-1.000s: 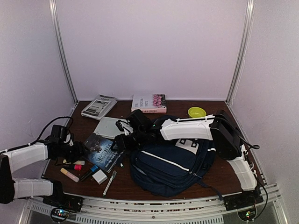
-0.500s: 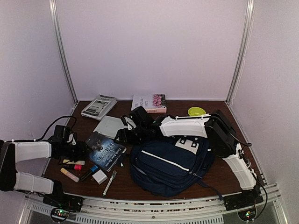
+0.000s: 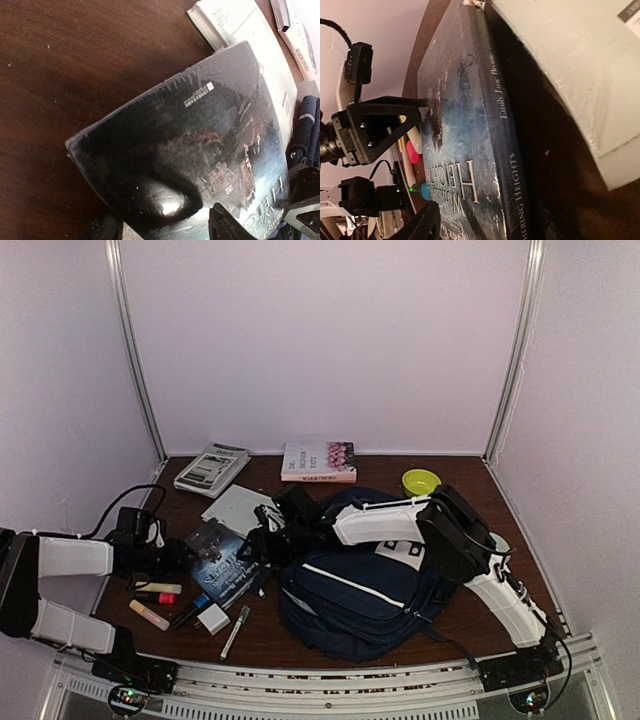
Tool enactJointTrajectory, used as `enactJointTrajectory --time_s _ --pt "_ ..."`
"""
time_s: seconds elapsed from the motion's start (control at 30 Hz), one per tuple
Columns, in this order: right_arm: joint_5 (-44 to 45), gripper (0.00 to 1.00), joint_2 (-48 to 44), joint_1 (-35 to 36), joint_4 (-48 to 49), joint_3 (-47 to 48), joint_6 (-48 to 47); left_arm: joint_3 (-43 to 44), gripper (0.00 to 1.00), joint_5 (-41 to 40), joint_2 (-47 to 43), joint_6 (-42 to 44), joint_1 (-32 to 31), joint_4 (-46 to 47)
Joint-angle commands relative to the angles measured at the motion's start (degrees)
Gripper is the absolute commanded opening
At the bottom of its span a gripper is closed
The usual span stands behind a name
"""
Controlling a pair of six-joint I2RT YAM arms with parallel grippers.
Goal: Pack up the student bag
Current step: Pick up the book from the center of the board.
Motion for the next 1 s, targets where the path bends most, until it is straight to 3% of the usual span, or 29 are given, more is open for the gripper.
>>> enactJointTrajectory --time_s 0.0,0.1,0.23,0.3,0.47,0.6,0.77,0.97 --pt "-10.95 0.59 0.78 1.17 16.22 -2.03 9.85 -0.43 0.61 2.23 1.91 0.75 -0.23 1.49" --pt "-11.02 0.49 0.13 1.10 20.32 -2.97 12.01 -0.57 0.60 2.55 1.44 0.69 -0.21 1.58" --pt "-10.42 0.23 -0.13 1.15 23.33 -3.08 14.06 -0.79 0.60 2.78 -0.13 0.69 -0.24 1.03" --pt "-10.23 0.15 -0.65 1.15 23.71 -3.31 14.35 -0.80 0.60 2.83 -1.77 0.74 -0.27 0.02" --pt "-9.33 0.08 -4.60 1.16 25.08 -6.37 14.61 0.63 0.65 2.65 -11.66 2.61 -0.18 -6.88" --pt "-8.54 0.00 -9.74 1.07 26.29 -8.69 14.56 3.74 0.80 0.30 -23.01 4.70 -0.18 -15.51" --pt "-6.24 0.00 -16.49 0.91 24.29 -8.98 12.61 7.91 0.97 -2.04 -34.30 5.61 -0.19 -23.32" --pt "-6.07 0.00 -23.82 0.64 23.36 -8.85 11.40 11.55 0.98 0.52 -40.94 4.32 -0.17 -26.75"
